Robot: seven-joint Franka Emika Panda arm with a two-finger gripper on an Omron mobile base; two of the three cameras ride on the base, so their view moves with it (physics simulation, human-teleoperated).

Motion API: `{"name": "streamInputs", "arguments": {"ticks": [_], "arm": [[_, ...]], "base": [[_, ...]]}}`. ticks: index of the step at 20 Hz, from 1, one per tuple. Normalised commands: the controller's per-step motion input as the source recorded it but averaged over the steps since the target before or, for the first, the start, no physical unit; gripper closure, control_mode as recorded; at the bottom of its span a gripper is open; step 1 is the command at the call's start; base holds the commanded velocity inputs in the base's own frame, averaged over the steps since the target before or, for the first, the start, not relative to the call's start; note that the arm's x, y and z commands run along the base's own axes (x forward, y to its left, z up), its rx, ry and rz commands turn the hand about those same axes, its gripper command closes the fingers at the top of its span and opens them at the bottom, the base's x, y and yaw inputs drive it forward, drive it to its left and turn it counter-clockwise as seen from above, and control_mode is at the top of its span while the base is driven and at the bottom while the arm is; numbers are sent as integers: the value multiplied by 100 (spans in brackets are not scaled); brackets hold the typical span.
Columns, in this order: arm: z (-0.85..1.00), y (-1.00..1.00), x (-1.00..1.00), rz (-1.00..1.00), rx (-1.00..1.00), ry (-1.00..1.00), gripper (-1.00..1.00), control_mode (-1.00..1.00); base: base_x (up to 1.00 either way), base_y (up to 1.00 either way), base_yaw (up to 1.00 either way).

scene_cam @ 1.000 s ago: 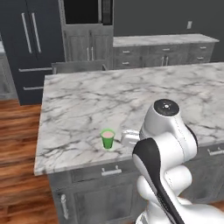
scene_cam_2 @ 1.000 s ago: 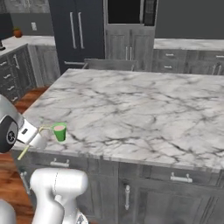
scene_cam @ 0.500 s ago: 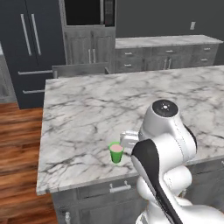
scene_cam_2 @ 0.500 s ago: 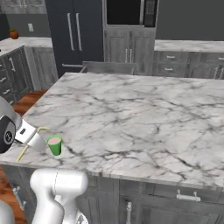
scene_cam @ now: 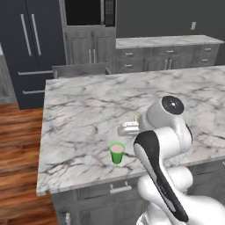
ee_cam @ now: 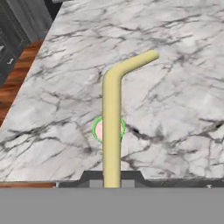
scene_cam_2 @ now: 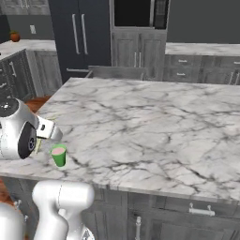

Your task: Pick up the straw from the left drawer and put it inside the smoothie cup.

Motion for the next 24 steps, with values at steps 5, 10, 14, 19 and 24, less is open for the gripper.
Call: {"name": "streamInputs", "arguments": {"ticks": [5,10,14,19,24], "arm": [[0,-14,81,78,12,2,100,-100],[0,0,98,79,24,7,100,-100],[-9,2,100,73,45,12,100,-100],[-5,19,22,22,31,0,100,-100],[-16,29,-5,2,3,6,100,-100]], "base": [[0,0,0],[0,0,0],[0,0,0],[0,0,0],[0,0,0]]}}
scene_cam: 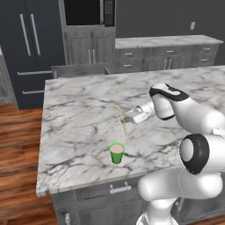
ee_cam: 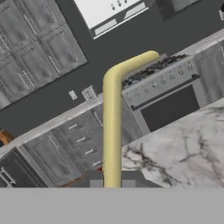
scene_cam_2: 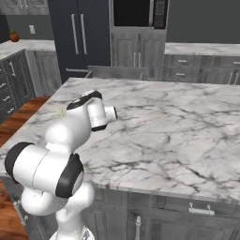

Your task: Pick up the straw from the left drawer and put it inside the smoothie cup.

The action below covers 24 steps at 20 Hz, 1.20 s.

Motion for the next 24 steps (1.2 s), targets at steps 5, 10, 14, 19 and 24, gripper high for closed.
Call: {"name": "streamInputs", "arguments": {"ticks": [5,10,14,19,24], "arm": [[-30,32,-42,5,4,5,100,-100],[-40,27,-11,4,15,0,100,-100],[-41,18,0,2,6,0,100,-100],[-24,0,17,0,0,0,100,-100],[0,0,28,0,0,0,100,-100]], "base": [[0,0,0],[0,0,0],[0,0,0],[0,0,0],[0,0,0]]}}
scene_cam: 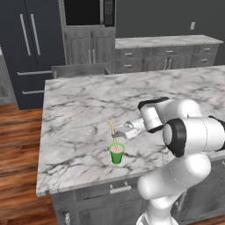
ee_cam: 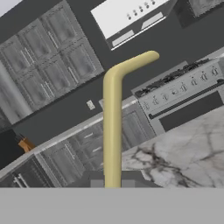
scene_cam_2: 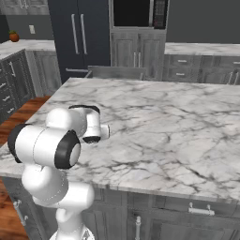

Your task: Pick up the straw from the left drawer and put it inside the smoothie cup.

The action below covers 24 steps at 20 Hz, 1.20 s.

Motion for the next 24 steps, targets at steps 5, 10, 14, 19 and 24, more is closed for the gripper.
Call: {"name": "streamInputs", "arguments": {"ticks": [5,10,14,19,24], "arm": [[2,0,18,0,0,-4,100,-100],[-20,0,1,4,-3,-2,100,-100],[-16,1,0,6,-1,-2,100,-100],[-1,2,-14,1,0,0,100,-100],[0,0,-17,0,0,0,100,-100]], "base": [[0,0,0],[0,0,0],[0,0,0],[0,0,0],[0,0,0]]}}
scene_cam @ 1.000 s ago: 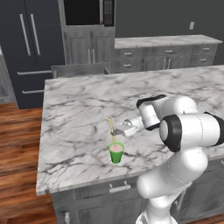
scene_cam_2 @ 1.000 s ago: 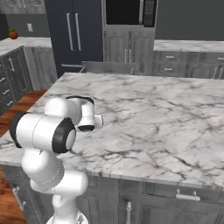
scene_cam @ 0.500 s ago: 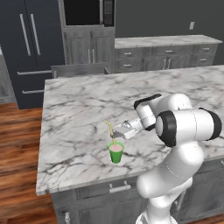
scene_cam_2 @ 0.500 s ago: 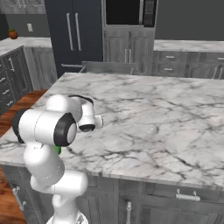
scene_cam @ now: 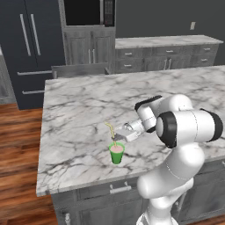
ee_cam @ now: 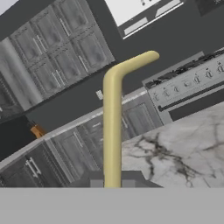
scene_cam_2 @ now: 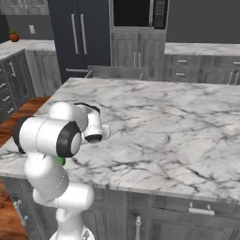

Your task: Pick up the straw from the left drawer and put it inside the smoothie cup.

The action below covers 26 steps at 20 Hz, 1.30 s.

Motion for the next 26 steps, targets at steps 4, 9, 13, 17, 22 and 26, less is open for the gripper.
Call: {"name": "streamInputs", "arguments": {"ticks": [4,9,13,17,22,26], "arm": [[0,0,0,0,0,0,-100,-100],[0,0,0,0,0,0,-100,-100],[0,0,-1,0,0,0,-100,-100],[14,0,-23,0,0,-3,-100,-100],[49,-3,-30,0,0,-7,-100,-100],[48,-17,-29,0,0,-2,-100,-100]], "base": [[0,0,0],[0,0,0],[0,0,0],[0,0,0],[0,0,0],[0,0,0]]}}
